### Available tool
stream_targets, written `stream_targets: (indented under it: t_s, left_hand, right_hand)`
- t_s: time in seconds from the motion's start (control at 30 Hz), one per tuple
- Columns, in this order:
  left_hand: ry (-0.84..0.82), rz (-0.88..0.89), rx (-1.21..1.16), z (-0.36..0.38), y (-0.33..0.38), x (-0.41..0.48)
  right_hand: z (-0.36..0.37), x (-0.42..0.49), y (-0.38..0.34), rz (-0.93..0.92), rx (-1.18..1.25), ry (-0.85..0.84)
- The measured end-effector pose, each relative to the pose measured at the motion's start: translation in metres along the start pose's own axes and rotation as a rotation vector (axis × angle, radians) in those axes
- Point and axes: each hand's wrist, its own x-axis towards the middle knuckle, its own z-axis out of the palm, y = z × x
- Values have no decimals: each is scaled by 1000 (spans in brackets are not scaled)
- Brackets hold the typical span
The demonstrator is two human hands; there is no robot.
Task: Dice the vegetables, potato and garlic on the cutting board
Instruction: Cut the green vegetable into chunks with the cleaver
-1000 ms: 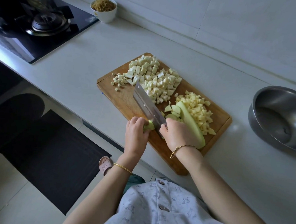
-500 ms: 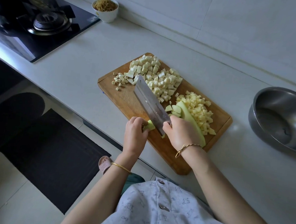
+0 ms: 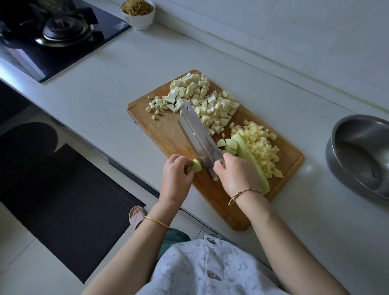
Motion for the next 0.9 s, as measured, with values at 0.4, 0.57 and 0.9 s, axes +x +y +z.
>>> stream_targets:
  t_s: [0.4, 0.57, 0.9]
  left_hand:
    - [5, -41, -9, 0, 4, 0]
    - [16, -20, 12, 2, 2, 1]
    - [18, -17, 3, 3, 4, 4]
  right_hand:
    - [-2, 1, 2, -63, -12, -15]
    - [2, 4, -2, -73, -30, -60]
    - [-5, 8, 6, -1, 70, -10]
